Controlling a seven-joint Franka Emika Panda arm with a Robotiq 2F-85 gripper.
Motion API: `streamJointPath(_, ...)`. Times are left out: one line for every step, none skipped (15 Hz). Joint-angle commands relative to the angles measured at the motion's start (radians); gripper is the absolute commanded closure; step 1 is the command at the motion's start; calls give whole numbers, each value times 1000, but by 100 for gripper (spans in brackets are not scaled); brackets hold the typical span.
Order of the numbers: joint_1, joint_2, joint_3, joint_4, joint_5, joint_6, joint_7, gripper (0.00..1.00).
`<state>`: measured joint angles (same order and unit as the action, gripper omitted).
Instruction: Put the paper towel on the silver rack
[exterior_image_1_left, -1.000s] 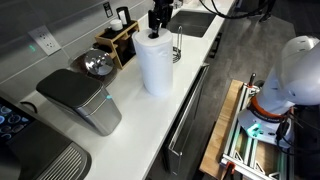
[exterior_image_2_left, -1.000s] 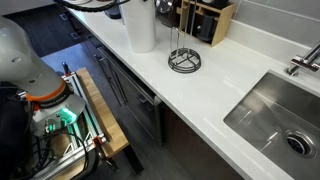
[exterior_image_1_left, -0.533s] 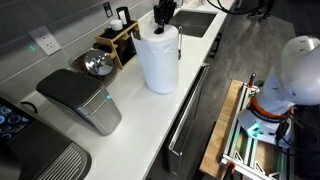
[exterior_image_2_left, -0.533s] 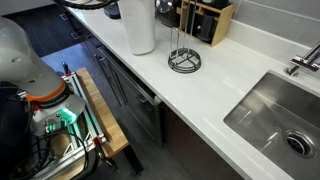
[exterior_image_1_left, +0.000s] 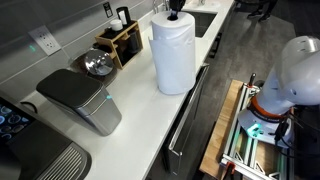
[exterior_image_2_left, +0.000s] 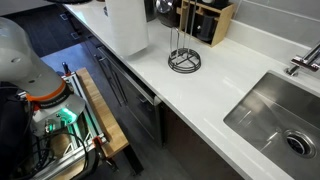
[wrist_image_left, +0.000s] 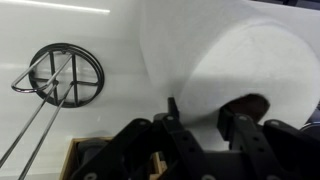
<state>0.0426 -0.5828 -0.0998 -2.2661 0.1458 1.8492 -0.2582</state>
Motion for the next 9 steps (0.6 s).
streamJointPath(-3,2,2,1,1,-2,-1,60)
streamJointPath(-3,2,2,-1,1,-2,-1,60)
streamJointPath(3,-4,-4,8,4,-10,-22,85)
streamJointPath(0,-16,-5,25,-16,-29,-39,85)
streamJointPath(1,-28,-8,39,-30,-41,-60,85)
streamJointPath(-1,-47,-13,61,-47,-61,-86,85)
streamJointPath(0,-63,-21,84,-61,-85,-116,85)
streamJointPath(-2,-80,-30,115,-77,-115,-143,85)
streamJointPath(0,-90,-40,149,-91,-147,-171,85)
